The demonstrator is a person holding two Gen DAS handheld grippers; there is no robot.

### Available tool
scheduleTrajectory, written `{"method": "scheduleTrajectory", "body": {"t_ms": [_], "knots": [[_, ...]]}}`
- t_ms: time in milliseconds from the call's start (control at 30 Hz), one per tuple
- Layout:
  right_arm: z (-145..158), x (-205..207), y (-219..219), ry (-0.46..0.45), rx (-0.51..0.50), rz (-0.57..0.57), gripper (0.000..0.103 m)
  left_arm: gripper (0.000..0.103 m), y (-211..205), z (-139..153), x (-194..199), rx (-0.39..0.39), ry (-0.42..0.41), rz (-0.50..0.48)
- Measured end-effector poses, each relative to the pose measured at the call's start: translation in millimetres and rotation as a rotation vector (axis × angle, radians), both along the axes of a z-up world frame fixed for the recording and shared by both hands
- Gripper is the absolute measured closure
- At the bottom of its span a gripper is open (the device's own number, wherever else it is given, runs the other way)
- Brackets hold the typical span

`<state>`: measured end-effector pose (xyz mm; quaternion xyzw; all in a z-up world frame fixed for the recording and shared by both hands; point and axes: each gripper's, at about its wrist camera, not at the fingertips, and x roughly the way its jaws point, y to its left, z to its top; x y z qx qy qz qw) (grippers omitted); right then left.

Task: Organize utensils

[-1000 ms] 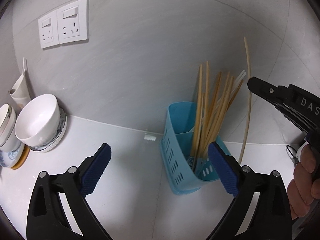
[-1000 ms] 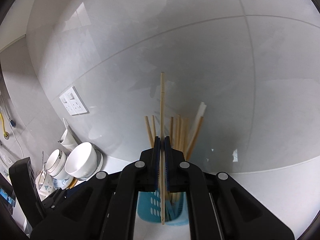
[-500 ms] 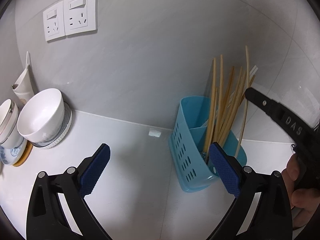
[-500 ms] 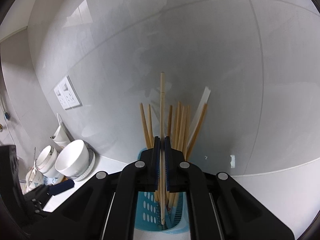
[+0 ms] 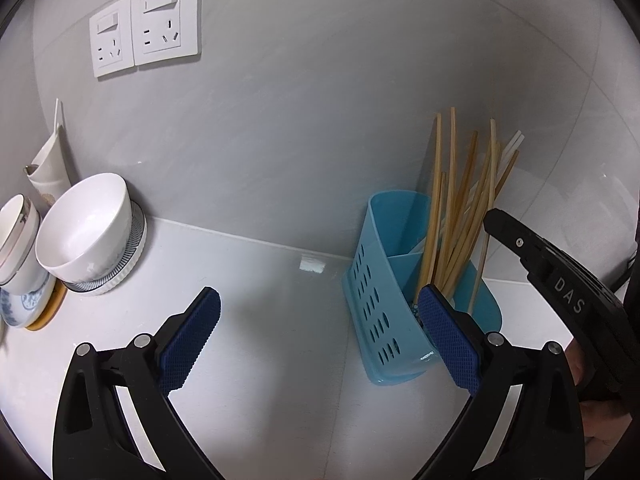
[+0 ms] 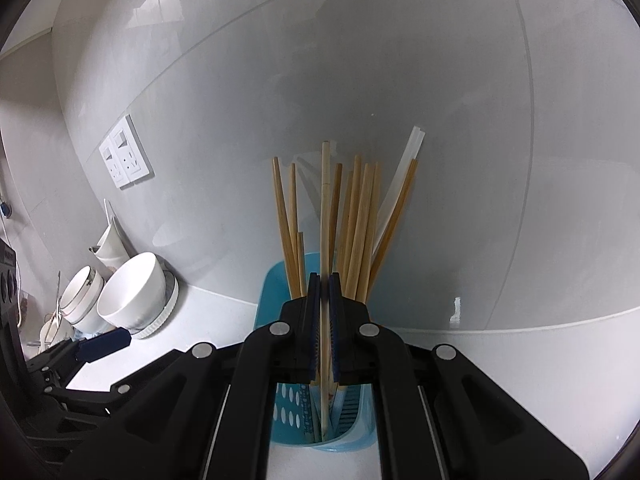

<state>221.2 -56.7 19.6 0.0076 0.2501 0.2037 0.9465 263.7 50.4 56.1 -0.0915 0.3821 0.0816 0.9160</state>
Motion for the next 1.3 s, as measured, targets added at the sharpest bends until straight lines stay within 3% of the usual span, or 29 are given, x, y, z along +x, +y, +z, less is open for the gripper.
{"method": "scheduleTrajectory", "body": {"t_ms": [167, 233, 533, 833, 967, 1300], "knots": [[7, -8, 0, 0.004, -0.052, -0.005, 0.090, 0.006, 0, 2, 0, 0.002, 0.002, -0.007], [11, -12, -2, 0.008, -0.065, -0.013, 0.078, 0.006, -1, 5, 0, -0.001, -0.001, -0.012], [26, -36, -32, 0.029, -0.084, -0.061, 0.039, 0.006, -14, 21, -15, 0.013, -0.017, -0.035], [30, -72, -62, 0.064, -0.082, -0.050, 0.014, 0.006, -25, 32, -41, 0.015, -0.005, -0.046], [27, -88, -68, 0.082, -0.096, -0.053, 0.008, 0.006, -31, 33, -55, 0.015, 0.006, -0.050], [18, -111, -75, 0.128, -0.170, -0.096, 0.008, 0.006, -41, 27, -79, 0.017, 0.040, -0.058]]}}
